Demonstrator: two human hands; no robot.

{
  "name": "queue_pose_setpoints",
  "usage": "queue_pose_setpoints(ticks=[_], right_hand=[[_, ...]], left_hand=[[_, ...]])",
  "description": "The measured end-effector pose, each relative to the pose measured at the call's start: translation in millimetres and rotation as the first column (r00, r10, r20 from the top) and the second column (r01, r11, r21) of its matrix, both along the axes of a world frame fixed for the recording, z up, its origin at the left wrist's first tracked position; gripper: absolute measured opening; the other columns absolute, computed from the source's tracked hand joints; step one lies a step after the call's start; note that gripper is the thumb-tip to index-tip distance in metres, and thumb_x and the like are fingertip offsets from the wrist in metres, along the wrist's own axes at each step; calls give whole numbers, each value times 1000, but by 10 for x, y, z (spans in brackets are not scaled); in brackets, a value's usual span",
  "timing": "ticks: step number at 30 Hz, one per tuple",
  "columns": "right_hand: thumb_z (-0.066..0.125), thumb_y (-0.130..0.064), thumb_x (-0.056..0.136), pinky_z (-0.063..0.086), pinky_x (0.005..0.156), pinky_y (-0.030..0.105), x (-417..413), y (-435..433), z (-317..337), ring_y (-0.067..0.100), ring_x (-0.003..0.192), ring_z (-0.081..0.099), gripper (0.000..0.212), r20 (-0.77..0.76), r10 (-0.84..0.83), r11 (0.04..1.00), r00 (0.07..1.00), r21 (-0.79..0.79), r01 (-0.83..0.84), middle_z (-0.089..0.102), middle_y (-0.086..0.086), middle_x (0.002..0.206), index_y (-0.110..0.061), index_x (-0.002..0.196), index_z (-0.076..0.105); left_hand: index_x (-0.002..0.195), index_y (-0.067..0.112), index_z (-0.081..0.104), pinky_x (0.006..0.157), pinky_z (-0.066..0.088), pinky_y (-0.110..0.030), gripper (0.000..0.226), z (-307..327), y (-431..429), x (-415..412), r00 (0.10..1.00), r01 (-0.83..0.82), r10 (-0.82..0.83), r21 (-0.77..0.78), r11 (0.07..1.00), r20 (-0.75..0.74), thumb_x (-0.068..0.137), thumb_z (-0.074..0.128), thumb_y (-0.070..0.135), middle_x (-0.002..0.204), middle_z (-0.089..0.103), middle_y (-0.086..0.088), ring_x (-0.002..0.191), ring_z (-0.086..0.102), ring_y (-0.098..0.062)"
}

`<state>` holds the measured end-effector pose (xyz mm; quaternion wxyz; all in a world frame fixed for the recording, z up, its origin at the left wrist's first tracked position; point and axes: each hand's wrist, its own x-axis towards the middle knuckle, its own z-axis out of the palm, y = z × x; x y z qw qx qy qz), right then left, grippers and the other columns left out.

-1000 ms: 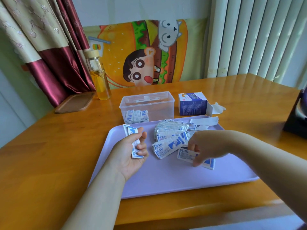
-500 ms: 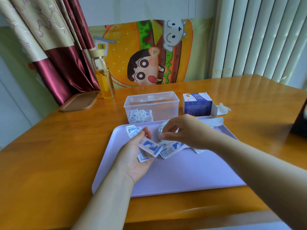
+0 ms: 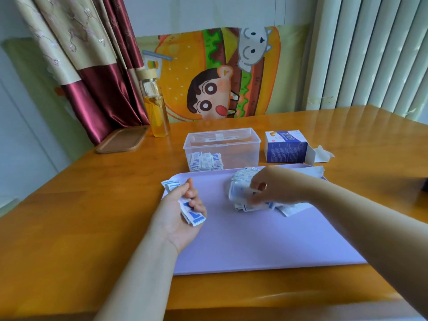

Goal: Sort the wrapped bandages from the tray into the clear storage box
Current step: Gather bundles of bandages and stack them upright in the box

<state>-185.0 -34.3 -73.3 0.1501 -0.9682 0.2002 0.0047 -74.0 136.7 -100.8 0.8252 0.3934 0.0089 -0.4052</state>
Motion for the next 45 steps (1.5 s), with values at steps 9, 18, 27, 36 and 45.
queue_pose_setpoints(ticks=[9, 18, 27, 36, 45], right_hand=[[68, -33, 69, 28, 62, 24, -104, 243, -286, 16, 75, 50, 30, 169, -215, 231, 962, 966, -118, 65, 11, 84, -7, 83, 70], [72, -43, 61, 36, 78, 33, -86, 280, -359, 23, 86, 55, 62, 283, -400, 381, 872, 916, -123, 68, 18, 94, 4, 100, 63], [70, -32, 65, 47, 88, 41, -109, 329, -362, 31, 92, 63, 52, 350, -420, 364, 837, 910, -198, 69, 23, 101, 7, 100, 67], [71, -25, 80, 44, 61, 24, -43, 517, -343, 15, 68, 59, 22, 439, -396, 556, 807, 813, -170, 69, 12, 77, -3, 83, 71], [83, -47, 57, 38, 84, 5, -139, 418, -261, -12, 109, 37, 110, 521, 123, 931, 844, 233, -280, 30, -8, 137, -36, 145, 18]], left_hand=[[99, 12, 67, 41, 28, -14, 14, -25, -166, -394, 877, 228, -292, 204, 952, 381, 89, 59, 18, 83, 64, -9, 58, 49, -10], [93, 21, 68, 75, 54, -38, 8, -69, -222, -379, 853, -2, -96, 188, 982, 513, 89, 61, 20, 87, 75, -4, 84, 71, -25], [91, 23, 69, 77, 57, -42, 11, -91, -249, -351, 842, -38, -59, 169, 985, 537, 82, 70, 17, 89, 75, -3, 81, 72, -24], [101, 18, 64, 60, 59, -34, 13, 3, -310, -422, 928, 59, -82, 73, 996, 363, 94, 54, 20, 94, 73, -12, 77, 72, -25], [109, 11, 66, 65, 57, -32, 28, 20, -200, -422, 948, 290, -282, -41, 956, 146, 97, 46, 27, 93, 71, -11, 80, 70, -22]])
